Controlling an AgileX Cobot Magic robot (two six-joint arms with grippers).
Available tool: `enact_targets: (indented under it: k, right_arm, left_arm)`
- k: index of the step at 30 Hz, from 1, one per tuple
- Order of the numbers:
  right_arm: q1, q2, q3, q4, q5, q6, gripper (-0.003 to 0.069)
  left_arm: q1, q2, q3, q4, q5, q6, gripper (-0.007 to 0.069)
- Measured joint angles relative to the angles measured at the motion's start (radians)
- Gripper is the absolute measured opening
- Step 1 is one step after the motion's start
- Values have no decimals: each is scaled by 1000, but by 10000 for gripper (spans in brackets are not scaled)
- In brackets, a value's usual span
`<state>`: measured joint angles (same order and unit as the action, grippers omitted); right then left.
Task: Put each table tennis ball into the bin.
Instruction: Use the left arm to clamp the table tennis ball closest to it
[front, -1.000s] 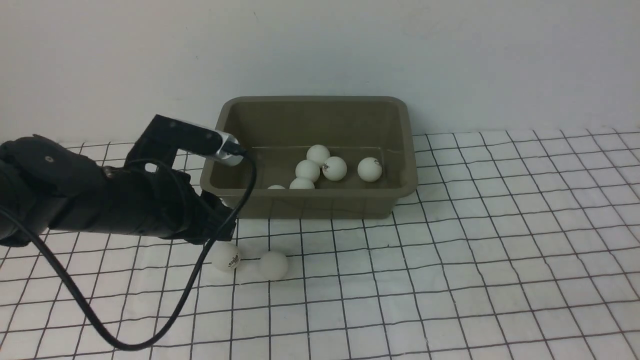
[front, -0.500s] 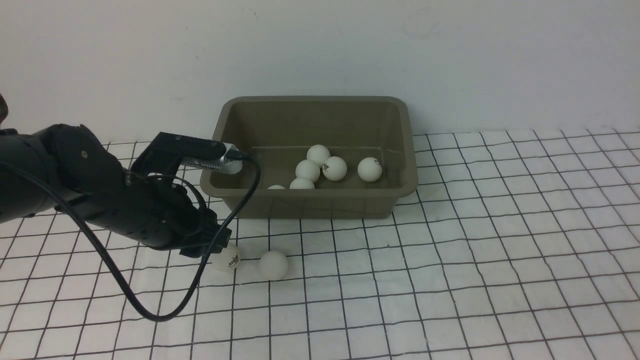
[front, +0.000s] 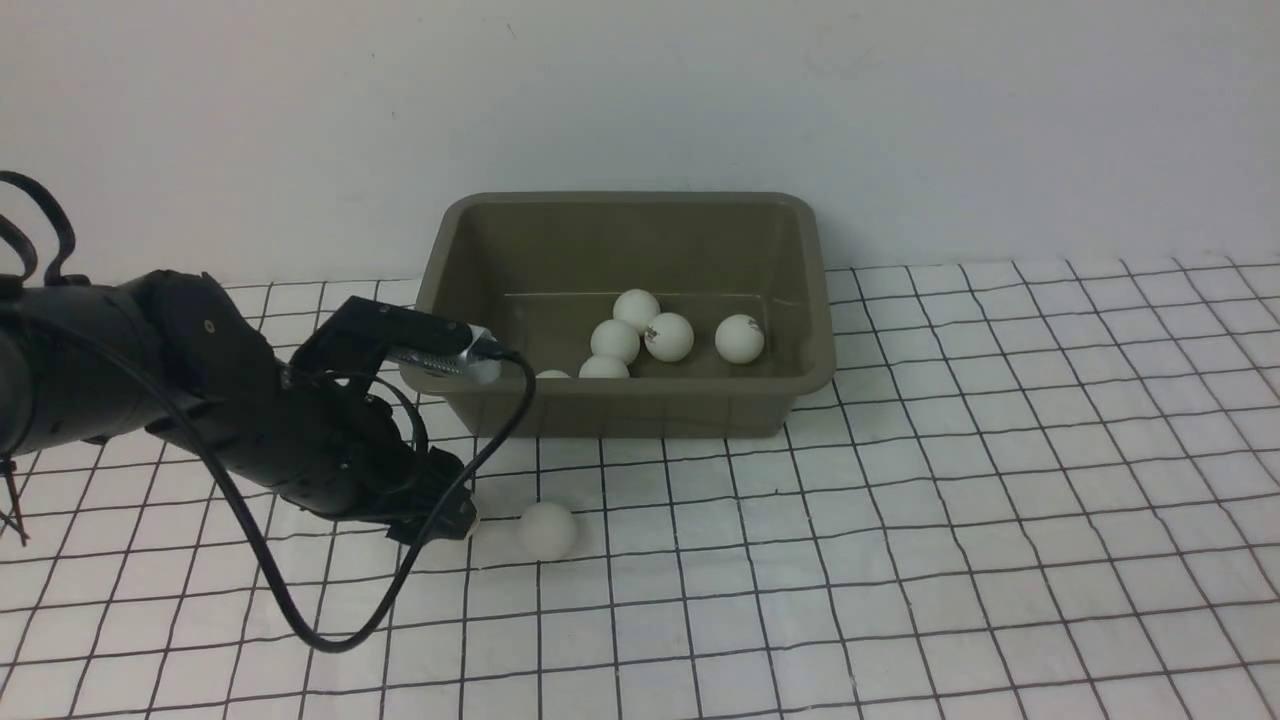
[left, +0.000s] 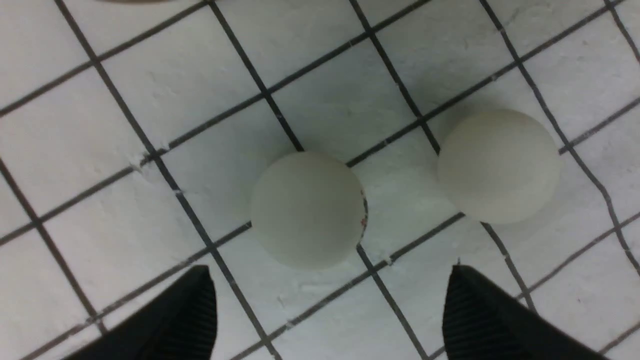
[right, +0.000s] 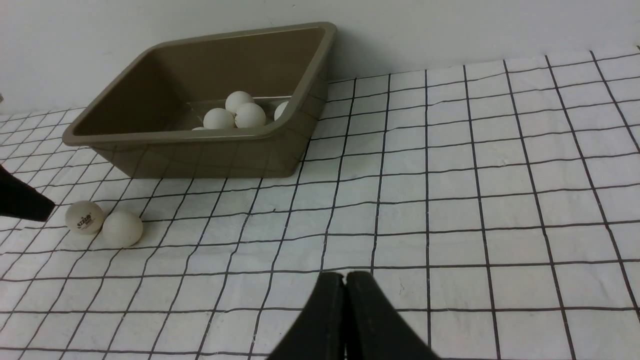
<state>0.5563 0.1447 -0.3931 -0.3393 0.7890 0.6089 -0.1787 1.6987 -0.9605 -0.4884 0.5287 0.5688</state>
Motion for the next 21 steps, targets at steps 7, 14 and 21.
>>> enact_targets:
  k: [7,14,21]
  right_arm:
    - [0,0,0,0,-8,0,-18]
    - [0,0,0,0,-13,0,-18]
    - [0,0,0,6,-30,0,-18]
  left_arm:
    - [0,9,0,-10,-46,6,545]
    - [0,30,0,-35,-75,42,545]
    - [-1,95,-64,-100,-66,89,545]
